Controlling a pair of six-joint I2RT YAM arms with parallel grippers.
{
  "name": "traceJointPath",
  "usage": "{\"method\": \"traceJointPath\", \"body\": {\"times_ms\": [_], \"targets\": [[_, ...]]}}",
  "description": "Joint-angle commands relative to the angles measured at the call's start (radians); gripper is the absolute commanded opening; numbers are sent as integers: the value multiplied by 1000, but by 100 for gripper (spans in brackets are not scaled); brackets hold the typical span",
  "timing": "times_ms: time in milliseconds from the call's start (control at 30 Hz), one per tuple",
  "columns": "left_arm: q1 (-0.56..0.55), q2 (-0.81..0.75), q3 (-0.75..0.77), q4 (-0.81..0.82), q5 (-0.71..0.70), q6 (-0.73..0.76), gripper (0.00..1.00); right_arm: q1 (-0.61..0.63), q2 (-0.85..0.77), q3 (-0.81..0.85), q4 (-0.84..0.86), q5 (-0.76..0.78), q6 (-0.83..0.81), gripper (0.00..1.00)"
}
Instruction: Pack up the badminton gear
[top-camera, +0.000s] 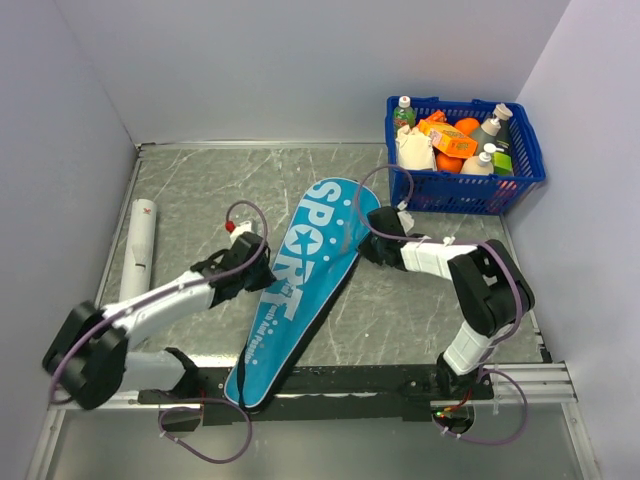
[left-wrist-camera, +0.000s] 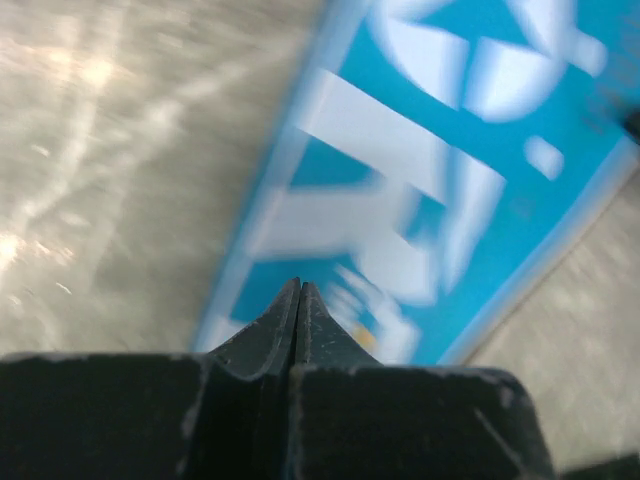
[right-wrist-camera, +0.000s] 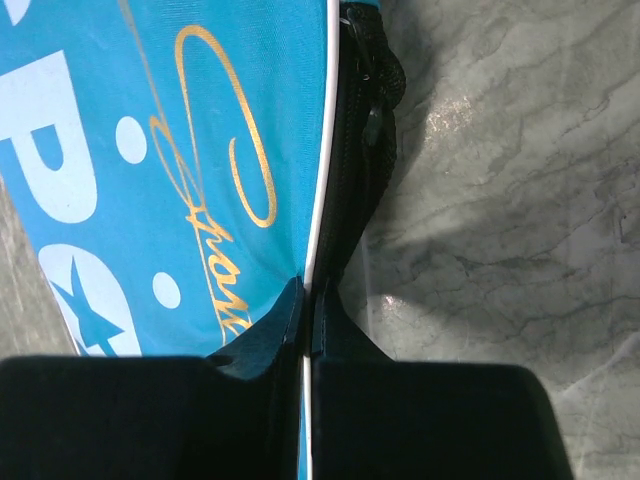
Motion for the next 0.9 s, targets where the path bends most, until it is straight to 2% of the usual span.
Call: {"method": "traceJointPath", "body": {"times_ms": [0, 167, 300, 433, 633, 867], "targets": [[-136, -179, 38, -67, 21, 15, 1, 15, 49, 58, -146, -51, -12, 0], [-282, -341, -14, -76, 114, -89, 1, -5, 89, 126, -177, -59, -31, 0], [-385, -361, -61, -113, 100, -174, 1, -26, 130, 201, -215, -65, -38, 0], [-483, -273, -92, -82, 104, -224, 1, -48, 170, 285, -261, -74, -32, 0], [-606, -86, -43, -90, 56, -240, 1, -83, 235, 417, -333, -66, -2, 0], [-615, 11, -41, -139, 5, -276, 1, -115, 358, 609, -410, -102, 11, 0]]}}
